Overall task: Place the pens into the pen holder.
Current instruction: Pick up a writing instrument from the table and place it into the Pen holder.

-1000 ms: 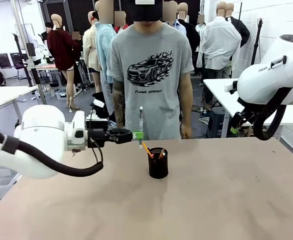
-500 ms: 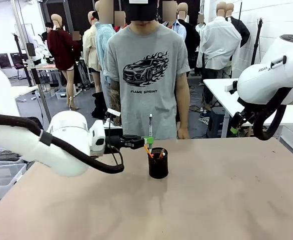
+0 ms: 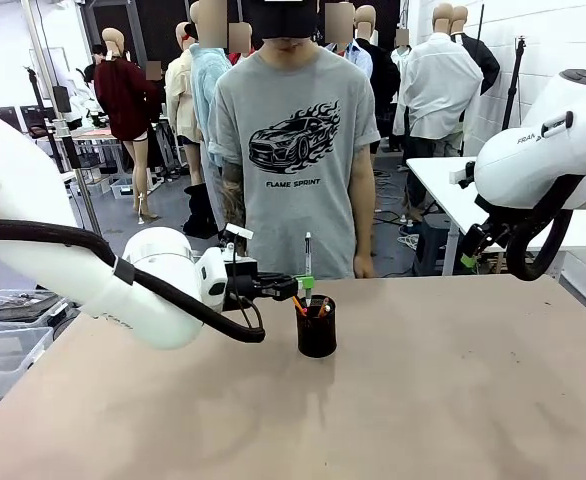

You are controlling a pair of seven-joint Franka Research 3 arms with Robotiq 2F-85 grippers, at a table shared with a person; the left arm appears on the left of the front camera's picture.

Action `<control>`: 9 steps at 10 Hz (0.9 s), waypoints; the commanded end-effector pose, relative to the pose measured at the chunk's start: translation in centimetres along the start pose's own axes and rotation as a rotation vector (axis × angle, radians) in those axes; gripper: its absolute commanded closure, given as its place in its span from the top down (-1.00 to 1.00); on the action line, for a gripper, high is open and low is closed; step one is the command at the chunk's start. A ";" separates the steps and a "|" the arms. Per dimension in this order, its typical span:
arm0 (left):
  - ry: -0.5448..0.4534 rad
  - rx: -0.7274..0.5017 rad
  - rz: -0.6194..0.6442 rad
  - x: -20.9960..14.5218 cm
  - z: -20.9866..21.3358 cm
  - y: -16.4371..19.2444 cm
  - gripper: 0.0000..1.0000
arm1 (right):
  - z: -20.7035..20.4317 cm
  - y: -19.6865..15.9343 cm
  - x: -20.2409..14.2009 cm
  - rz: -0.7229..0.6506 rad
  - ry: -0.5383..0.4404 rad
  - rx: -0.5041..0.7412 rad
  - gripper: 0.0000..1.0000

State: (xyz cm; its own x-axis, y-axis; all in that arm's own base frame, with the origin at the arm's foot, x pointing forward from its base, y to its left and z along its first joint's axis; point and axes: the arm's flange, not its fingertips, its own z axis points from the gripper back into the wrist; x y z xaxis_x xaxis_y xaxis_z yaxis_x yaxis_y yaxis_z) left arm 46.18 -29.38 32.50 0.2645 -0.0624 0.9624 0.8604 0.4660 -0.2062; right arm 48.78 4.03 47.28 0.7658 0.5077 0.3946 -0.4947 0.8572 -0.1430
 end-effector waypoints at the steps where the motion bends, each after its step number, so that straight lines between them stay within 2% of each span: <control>1: -0.002 0.044 -0.012 -0.4 -1.6 0.5 -1.00 | 0.0 -0.1 0.0 0.000 0.003 -0.014 1.00; 4: -0.026 0.046 0.003 -1.3 -2.1 1.2 -1.00 | 0.0 -0.1 0.0 0.000 0.003 -0.014 1.00; 7: -0.002 0.050 0.001 -2.2 -2.2 1.2 -1.00 | 0.0 -0.1 0.0 0.000 0.003 -0.014 1.00; 8: 0.003 0.048 -0.001 -2.2 -2.1 1.1 -0.70 | 0.0 -0.1 0.0 0.000 0.003 -0.014 1.00; 9: -0.002 0.043 -0.010 -2.0 -1.9 1.0 -0.31 | 0.0 -0.1 0.0 0.000 0.003 -0.014 1.00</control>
State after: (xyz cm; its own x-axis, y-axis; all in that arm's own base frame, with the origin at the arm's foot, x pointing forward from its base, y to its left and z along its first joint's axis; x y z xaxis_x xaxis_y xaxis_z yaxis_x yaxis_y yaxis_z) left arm 47.49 -30.15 30.01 0.2963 -0.0641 0.9529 0.8428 0.4870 -0.2293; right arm 48.78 4.03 47.28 0.7658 0.5077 0.3946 -0.4947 0.8572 -0.1430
